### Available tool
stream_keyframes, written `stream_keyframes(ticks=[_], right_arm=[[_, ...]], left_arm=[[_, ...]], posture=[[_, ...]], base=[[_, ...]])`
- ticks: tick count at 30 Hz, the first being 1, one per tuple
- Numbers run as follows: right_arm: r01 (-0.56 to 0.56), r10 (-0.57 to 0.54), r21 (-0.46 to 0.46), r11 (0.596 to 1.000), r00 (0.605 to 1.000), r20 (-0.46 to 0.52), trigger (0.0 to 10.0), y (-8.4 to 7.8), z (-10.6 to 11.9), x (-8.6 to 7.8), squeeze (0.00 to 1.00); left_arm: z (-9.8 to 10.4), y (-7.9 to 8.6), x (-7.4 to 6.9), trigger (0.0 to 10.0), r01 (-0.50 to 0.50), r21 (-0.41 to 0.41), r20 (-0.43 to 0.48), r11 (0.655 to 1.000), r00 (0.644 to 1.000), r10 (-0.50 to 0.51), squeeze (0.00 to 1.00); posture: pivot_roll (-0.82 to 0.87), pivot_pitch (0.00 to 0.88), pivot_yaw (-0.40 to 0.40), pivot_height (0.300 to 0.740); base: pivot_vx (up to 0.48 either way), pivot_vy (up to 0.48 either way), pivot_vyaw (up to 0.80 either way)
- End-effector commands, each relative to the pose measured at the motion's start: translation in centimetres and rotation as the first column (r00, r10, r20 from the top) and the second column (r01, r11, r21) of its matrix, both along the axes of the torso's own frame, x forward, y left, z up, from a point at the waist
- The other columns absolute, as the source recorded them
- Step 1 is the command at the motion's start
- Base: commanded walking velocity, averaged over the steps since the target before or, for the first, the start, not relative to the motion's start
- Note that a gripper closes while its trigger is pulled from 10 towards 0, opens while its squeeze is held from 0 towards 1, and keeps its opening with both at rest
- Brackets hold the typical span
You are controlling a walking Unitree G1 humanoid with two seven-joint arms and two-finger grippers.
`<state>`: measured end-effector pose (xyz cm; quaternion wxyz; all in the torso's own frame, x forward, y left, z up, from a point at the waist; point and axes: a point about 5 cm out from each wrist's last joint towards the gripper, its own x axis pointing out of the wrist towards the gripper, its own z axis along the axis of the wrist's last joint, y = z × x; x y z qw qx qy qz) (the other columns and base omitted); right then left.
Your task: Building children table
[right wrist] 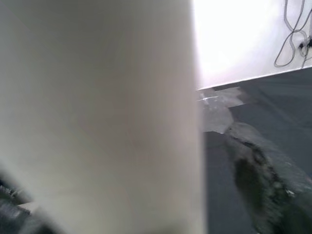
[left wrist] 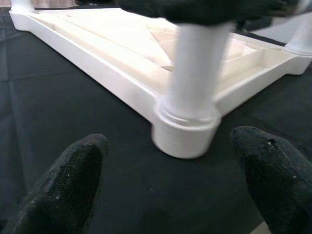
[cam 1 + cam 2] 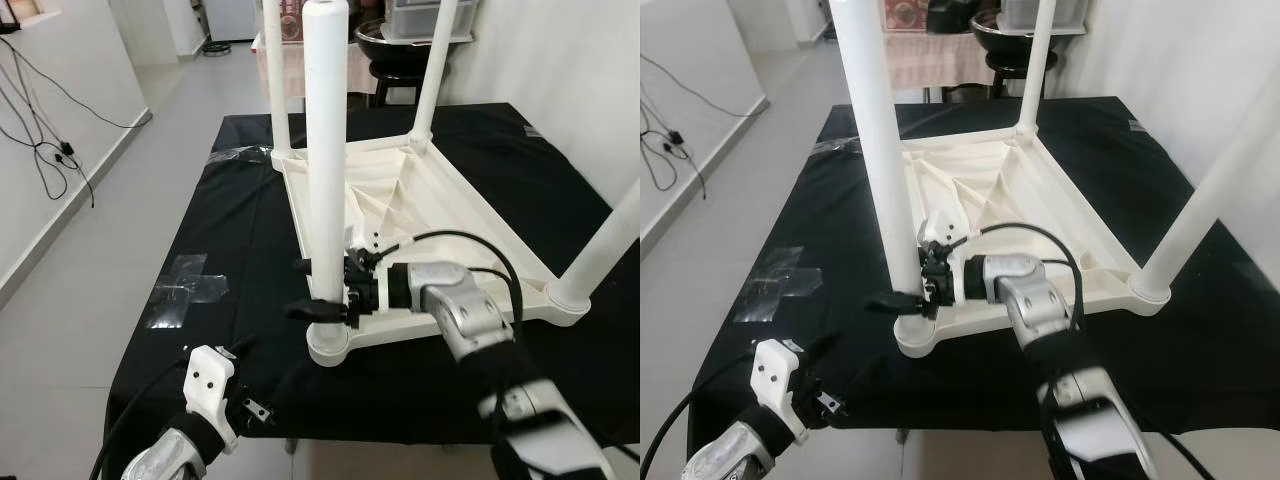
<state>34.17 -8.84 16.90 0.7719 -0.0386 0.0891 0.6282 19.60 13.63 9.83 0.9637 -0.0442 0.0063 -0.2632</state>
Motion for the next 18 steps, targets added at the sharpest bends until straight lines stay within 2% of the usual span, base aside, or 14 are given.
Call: stream_keyframes(ticks=[1, 5, 9, 12, 13, 14, 15, 16, 17, 18], right_arm=[[0.002, -0.003, 0.036, 0.999, 1.0, 0.02, 0.0, 0.0, 0.9, 0.7, 0.0], [0.0, 0.0, 0.065, 0.998, 1.0, -0.007, 0.0, -0.6, 0.9, 1.4, 0.0], [0.014, -0.014, 0.052, 0.999, 1.0, -0.002, 0.0, -1.1, 0.1, 1.4, 0.0], [0.07, -0.069, 0.085, 0.994, 0.997, -0.017, 0.0, -1.3, -1.2, -0.1, 0.0], [0.07, -0.069, 0.085, 0.994, 0.997, -0.017, 0.0, -1.3, -1.2, -0.1, 0.0], [0.114, -0.112, 0.094, 0.989, 0.993, -0.022, 0.0, -1.1, -1.8, -0.8, 0.0], [0.367, -0.368, 0.07, 0.928, 0.93, -0.006, 0.0, -0.4, -3.0, -1.1, 0.0], [0.367, -0.368, 0.07, 0.928, 0.93, -0.006, 0.0, -0.4, -3.0, -1.1, 0.0], [0.659, -0.659, -0.023, 0.752, 0.752, -0.001, 0.0, -1.2, -5.0, -2.3, 0.0], [0.824, -0.825, -0.097, 0.559, 0.564, 0.031, 0.0, -2.4, -6.1, -3.5, 0.0]], left_arm=[[-0.4, 0.1, 0.0, 10.0, -0.008, 0.01, -0.009, 1.0, 1.0, 0.008, 0.0], [-0.5, -0.1, 0.2, 10.0, 0.012, -0.013, -0.014, 1.0, 1.0, -0.012, 0.0], [-0.5, -0.2, 0.2, 10.0, 0.03, -0.01, -0.018, 1.0, 0.999, -0.03, 0.0], [-0.5, -0.1, 0.1, 10.0, 0.028, -0.013, -0.019, 1.0, 0.999, -0.028, 0.0], [-0.5, -0.1, 0.1, 10.0, 0.028, -0.013, -0.019, 1.0, 0.999, -0.028, 0.0], [-0.4, -0.1, 0.0, 10.0, 0.026, -0.014, -0.018, 1.0, 1.0, -0.026, 0.0], [-0.4, 0.0, 0.0, 10.0, 0.022, -0.014, -0.016, 1.0, 1.0, -0.023, 0.0], [-0.4, 0.0, 0.0, 10.0, 0.022, -0.014, -0.016, 1.0, 1.0, -0.023, 0.0], [-0.4, 0.2, 0.0, 10.0, 0.019, -0.013, -0.015, 1.0, 1.0, -0.019, 0.0], [-0.3, 0.3, 0.0, 10.0, 0.017, -0.013, -0.014, 1.0, 1.0, -0.017, 0.0]], posture=[[0.04, 0.0, -0.007, 0.74], [0.04, 0.0, -0.012, 0.74], [0.04, 0.0, -0.013, 0.74], [0.03, 0.0, -0.008, 0.74], [0.03, 0.0, -0.008, 0.74], [0.03, 0.0, -0.008, 0.74], [0.02, 0.0, -0.003, 0.74], [0.02, 0.0, -0.003, 0.74], [0.0, 0.0, 0.004, 0.74], [0.0, 0.0, 0.005, 0.74]], base=[[0.0, 0.0, 0.0], [0.0, 0.0, 0.0], [0.0, 0.0, 0.0], [0.0, 0.0, 0.0], [0.0, 0.0, 0.0], [0.0, 0.0, 0.0], [0.0, 0.0, 0.0], [0.0, 0.0, 0.0], [0.0, 0.0, 0.0], [0.0, 0.0, 0.0]])
